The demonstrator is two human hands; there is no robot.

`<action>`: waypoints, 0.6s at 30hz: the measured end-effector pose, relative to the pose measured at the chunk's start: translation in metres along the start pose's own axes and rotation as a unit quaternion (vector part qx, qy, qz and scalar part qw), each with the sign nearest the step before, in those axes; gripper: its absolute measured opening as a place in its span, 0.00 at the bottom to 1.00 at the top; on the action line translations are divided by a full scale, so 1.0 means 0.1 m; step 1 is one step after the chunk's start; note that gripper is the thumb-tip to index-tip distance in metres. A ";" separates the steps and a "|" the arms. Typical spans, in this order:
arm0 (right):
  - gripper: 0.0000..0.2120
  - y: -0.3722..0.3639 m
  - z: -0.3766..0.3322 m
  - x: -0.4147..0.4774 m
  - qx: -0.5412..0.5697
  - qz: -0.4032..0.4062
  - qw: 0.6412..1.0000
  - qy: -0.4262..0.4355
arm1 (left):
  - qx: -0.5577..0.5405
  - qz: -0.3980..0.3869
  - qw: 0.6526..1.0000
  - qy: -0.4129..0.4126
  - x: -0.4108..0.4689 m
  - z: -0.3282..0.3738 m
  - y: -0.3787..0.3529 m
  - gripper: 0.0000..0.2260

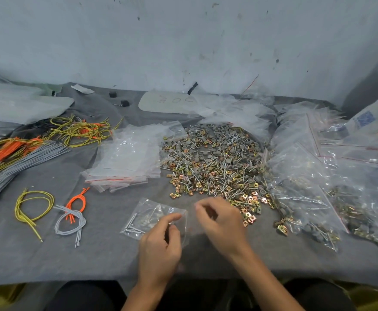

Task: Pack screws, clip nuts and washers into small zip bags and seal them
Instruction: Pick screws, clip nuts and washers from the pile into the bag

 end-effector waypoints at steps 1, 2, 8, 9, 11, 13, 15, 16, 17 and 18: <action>0.05 0.05 0.07 0.11 -0.016 0.011 1.000 -0.014 | 0.000 0.001 1.000 -0.002 0.00 0.00 0.00 0.13; 0.05 0.09 0.14 0.22 -0.038 0.011 0.999 -0.028 | 0.000 0.002 1.000 -0.003 0.00 0.00 -0.01 0.13; 0.06 0.18 0.51 0.79 -0.177 -0.028 0.980 -0.085 | 0.004 0.017 1.000 -0.003 0.00 -0.03 -0.01 0.12; 0.08 0.16 0.55 0.85 -0.195 -0.044 0.976 -0.091 | 0.004 0.016 1.000 -0.005 0.00 -0.03 -0.01 0.12; 0.10 0.09 0.61 0.95 -0.222 -0.081 0.967 -0.096 | 0.003 0.017 1.000 -0.006 0.00 -0.04 -0.01 0.12; 0.09 0.04 0.65 1.00 -0.237 -0.098 0.962 -0.096 | 0.003 0.017 1.000 -0.005 0.00 -0.05 -0.01 0.12; 0.07 0.02 0.67 1.01 -0.250 -0.099 0.958 -0.096 | 0.002 0.012 1.000 -0.004 0.00 -0.05 -0.01 0.13; 0.07 0.03 0.67 1.01 -0.251 -0.095 0.958 -0.098 | 0.001 0.008 1.000 -0.003 0.00 -0.05 -0.01 0.13; 0.07 0.05 0.66 1.00 -0.245 -0.087 0.960 -0.102 | 0.000 0.004 1.000 -0.003 0.00 -0.04 -0.01 0.13; 0.07 0.09 0.64 0.97 -0.226 -0.073 0.966 -0.105 | -0.001 0.003 1.000 -0.004 0.00 -0.03 -0.01 0.13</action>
Point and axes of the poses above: each hand's wrist, its own x-axis towards the middle knuckle, its own y-axis out of the back of the hand, z = x × y, the point moved 3 cm from there along x, towards the middle knuckle, and after that the axes turned 3 degrees about y, right-handed, at the moved point
